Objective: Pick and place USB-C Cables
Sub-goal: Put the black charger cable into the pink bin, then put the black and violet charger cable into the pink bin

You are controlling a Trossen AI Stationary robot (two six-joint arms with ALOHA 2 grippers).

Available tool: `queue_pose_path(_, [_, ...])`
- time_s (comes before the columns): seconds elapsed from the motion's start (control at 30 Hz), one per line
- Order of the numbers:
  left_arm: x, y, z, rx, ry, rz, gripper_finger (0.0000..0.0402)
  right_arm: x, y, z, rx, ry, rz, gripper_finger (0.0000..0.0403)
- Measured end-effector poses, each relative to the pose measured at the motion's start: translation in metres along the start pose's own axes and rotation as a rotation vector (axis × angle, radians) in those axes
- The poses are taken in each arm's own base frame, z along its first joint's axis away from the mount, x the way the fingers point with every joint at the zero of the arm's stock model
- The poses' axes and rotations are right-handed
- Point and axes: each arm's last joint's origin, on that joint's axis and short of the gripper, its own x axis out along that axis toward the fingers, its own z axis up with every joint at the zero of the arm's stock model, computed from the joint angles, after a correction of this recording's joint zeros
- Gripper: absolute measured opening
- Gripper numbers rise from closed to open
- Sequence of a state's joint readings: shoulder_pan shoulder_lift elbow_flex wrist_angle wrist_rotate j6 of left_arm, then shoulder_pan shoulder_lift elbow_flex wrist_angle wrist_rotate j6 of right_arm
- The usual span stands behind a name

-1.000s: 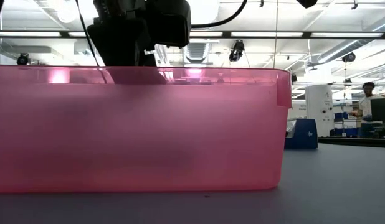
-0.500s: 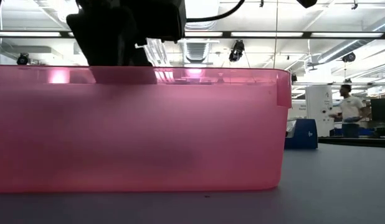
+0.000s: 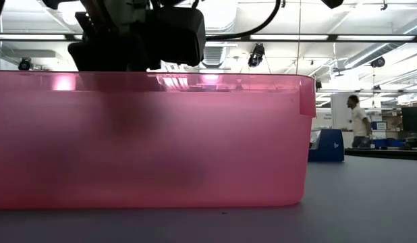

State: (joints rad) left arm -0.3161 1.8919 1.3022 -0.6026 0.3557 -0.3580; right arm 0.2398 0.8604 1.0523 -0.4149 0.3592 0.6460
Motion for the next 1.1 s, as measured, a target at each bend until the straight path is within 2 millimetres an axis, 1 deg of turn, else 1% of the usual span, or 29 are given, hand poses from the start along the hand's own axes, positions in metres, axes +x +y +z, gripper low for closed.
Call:
queue_pose_path(0.1, [0.000,0.000,0.000,0.000,0.000,0.000,0.0024,0.000,0.000,0.000,0.009,0.000,0.000,0.0169])
queue_pose_path(0.3, [0.000,0.000,0.000,0.000,-0.003,0.009,0.0065,0.000,0.000,0.000,0.009,0.000,0.000,0.0169])
queue_pose_path(0.4, [0.000,0.000,0.000,-0.001,-0.003,0.012,0.0077,0.000,0.000,0.000,0.009,0.000,0.000,0.0169])
queue_pose_path(0.5, [-0.005,-0.001,-0.001,-0.003,-0.002,0.012,0.0083,0.000,0.000,0.000,0.009,0.000,0.000,0.0169])
queue_pose_path(0.67, [-0.021,-0.008,-0.001,0.014,-0.045,-0.004,0.0084,0.000,0.000,0.000,0.009,-0.006,-0.008,0.0169])
queue_pose_path(0.77, [-0.033,-0.011,-0.005,0.015,-0.047,-0.006,0.0084,0.000,-0.001,0.001,0.022,-0.021,-0.027,0.0169])
queue_pose_path(0.83, [-0.048,-0.015,-0.009,0.018,-0.053,-0.008,0.0084,0.000,-0.001,0.001,0.026,-0.022,-0.028,0.0169])
queue_pose_path(1.0, [-0.092,-0.027,-0.023,0.038,-0.108,-0.022,0.0085,0.004,-0.001,0.000,0.039,-0.033,-0.056,0.0169])
queue_pose_path(1.1, [-0.122,-0.035,-0.034,0.062,-0.181,-0.029,0.0085,0.007,-0.001,-0.002,0.034,-0.040,-0.086,0.0169])
